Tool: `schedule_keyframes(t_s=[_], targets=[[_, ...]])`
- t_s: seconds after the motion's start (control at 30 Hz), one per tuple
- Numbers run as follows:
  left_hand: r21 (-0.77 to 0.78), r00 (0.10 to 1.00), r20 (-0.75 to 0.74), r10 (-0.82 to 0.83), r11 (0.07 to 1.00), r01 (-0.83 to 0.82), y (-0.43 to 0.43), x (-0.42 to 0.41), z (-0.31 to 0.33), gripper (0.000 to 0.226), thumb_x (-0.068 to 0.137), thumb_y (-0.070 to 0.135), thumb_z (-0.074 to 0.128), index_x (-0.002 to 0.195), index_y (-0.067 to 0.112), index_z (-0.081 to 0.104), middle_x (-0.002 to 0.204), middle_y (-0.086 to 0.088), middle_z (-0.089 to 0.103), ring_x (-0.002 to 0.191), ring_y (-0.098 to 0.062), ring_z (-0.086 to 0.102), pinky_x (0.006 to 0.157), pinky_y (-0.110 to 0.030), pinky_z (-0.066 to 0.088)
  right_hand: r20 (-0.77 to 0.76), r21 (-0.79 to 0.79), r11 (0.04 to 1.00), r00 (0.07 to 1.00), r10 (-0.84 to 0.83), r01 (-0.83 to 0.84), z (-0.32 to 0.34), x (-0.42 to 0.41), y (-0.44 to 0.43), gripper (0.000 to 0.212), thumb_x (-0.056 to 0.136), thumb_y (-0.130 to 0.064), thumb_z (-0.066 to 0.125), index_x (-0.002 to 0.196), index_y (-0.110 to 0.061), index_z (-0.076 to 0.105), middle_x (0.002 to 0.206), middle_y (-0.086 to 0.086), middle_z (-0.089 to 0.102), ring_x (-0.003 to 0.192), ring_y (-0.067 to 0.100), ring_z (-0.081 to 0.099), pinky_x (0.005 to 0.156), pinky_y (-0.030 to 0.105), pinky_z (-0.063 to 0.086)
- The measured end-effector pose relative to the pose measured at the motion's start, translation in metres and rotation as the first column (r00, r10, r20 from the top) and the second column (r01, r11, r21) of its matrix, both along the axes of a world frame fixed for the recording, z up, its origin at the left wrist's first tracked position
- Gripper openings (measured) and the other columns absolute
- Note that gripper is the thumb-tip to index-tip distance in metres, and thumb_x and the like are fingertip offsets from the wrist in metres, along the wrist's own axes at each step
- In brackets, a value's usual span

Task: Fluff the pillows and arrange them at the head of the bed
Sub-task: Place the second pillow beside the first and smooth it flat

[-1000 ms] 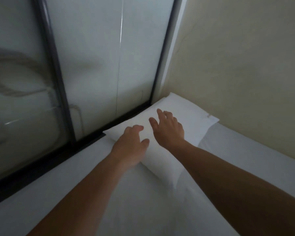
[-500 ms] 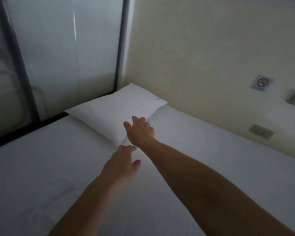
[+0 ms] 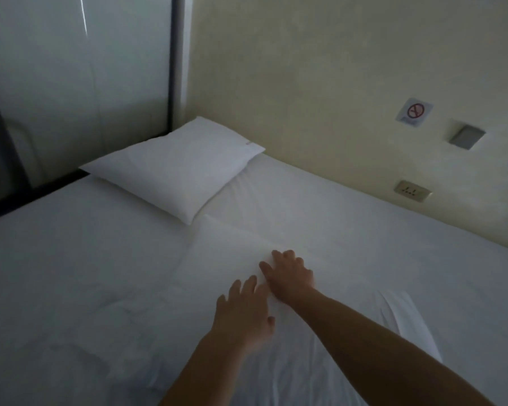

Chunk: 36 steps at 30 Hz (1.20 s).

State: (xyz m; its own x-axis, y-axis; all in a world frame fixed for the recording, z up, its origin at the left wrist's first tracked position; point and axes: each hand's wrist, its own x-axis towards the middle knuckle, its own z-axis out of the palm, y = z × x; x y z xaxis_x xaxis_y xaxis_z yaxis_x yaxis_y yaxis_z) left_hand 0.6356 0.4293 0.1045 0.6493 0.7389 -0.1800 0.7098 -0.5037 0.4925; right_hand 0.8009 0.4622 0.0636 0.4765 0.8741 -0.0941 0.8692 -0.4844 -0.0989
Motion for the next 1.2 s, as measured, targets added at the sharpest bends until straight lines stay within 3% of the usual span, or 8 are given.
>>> schedule_keyframes(t_s=[0.17,0.27,0.4,0.5,0.6,0.8,1.03,1.2], targets=[[0.035,0.994,-0.107,0.003,0.999,0.000,0.011,0.008,-0.036,0.071,0.090,0.043,0.047,0.145,0.035,0.002,0.160,0.002,-0.010,0.144,-0.033,-0.012,0.113,-0.062,0.007,0.133,0.051,0.998,0.990,-0.054,0.048,-0.019,0.045,-0.037,0.071,0.081,-0.072,0.019,0.138,-0.030,0.032,0.146,0.003,0.035,0.131,0.026,0.029,0.105,0.054,0.018],[0.044,0.983,-0.183,-0.035,0.998,0.043,0.019,0.023,-0.056,0.096,0.077,0.062,0.054,0.142,0.041,-0.014,0.156,0.001,-0.025,0.139,-0.038,-0.025,0.106,-0.070,-0.003,0.142,0.078,0.992,0.983,-0.114,0.104,-0.042,0.059,-0.067,0.081,0.077,-0.078,0.013,0.143,-0.032,0.023,0.151,0.002,0.029,0.136,0.024,0.022,0.106,0.055,0.015],[0.193,0.962,-0.254,-0.102,0.969,0.154,0.033,0.035,-0.084,0.126,0.054,0.082,0.055,0.139,0.034,-0.026,0.147,-0.005,-0.040,0.132,-0.042,-0.037,0.095,-0.076,-0.019,0.153,0.182,0.982,0.985,-0.076,0.047,-0.083,0.045,-0.076,0.070,0.086,-0.065,0.027,0.138,-0.020,0.037,0.137,0.009,0.049,0.125,0.028,0.039,0.103,0.050,0.025],[0.261,0.954,-0.275,-0.120,0.945,0.195,0.043,0.044,-0.105,0.135,0.047,0.084,0.056,0.140,0.030,-0.025,0.151,-0.010,-0.034,0.133,-0.044,-0.035,0.095,-0.078,-0.019,0.132,0.205,0.977,0.988,-0.086,0.058,-0.109,0.040,-0.068,0.061,0.089,-0.053,0.034,0.135,-0.013,0.042,0.130,0.011,0.052,0.116,0.032,0.045,0.099,0.047,0.029],[0.208,0.934,-0.323,-0.152,0.951,0.227,0.055,0.045,-0.117,0.133,0.048,0.081,0.061,0.143,0.032,-0.019,0.154,-0.011,-0.028,0.135,-0.044,-0.030,0.097,-0.078,-0.016,0.073,0.189,0.975,0.988,-0.133,0.118,-0.129,0.031,-0.054,0.058,0.089,-0.045,0.038,0.133,-0.008,0.044,0.129,0.015,0.052,0.111,0.035,0.046,0.098,0.047,0.030],[0.079,0.936,-0.245,-0.254,0.957,0.281,0.068,0.035,-0.119,0.132,0.028,0.061,0.084,0.144,0.029,0.030,0.157,-0.012,0.019,0.142,-0.044,0.009,0.103,-0.078,0.001,-0.037,0.180,0.959,0.975,-0.217,0.221,-0.143,0.022,-0.035,0.060,0.084,-0.044,0.040,0.131,-0.007,0.045,0.127,0.019,0.052,0.112,0.034,0.040,0.100,0.044,0.022],[0.094,0.953,-0.215,-0.212,0.967,0.236,0.068,0.048,-0.127,0.129,0.011,0.054,0.088,0.132,0.025,0.053,0.144,-0.018,0.044,0.132,-0.049,0.034,0.098,-0.079,0.012,-0.054,0.236,0.963,0.991,-0.122,0.132,-0.146,0.037,-0.033,0.058,0.083,-0.045,0.042,0.129,-0.009,0.048,0.124,0.016,0.054,0.111,0.033,0.043,0.098,0.044,0.027],[0.185,0.955,-0.288,-0.073,0.974,0.130,0.045,0.046,-0.102,0.119,0.022,0.064,0.085,0.130,0.026,0.054,0.140,-0.016,0.050,0.129,-0.044,0.041,0.094,-0.077,0.030,0.054,0.334,0.942,0.997,-0.062,0.041,-0.127,0.043,-0.037,0.052,0.086,-0.050,0.043,0.119,-0.012,0.051,0.111,0.014,0.059,0.097,0.035,0.050,0.089,0.047,0.032]])
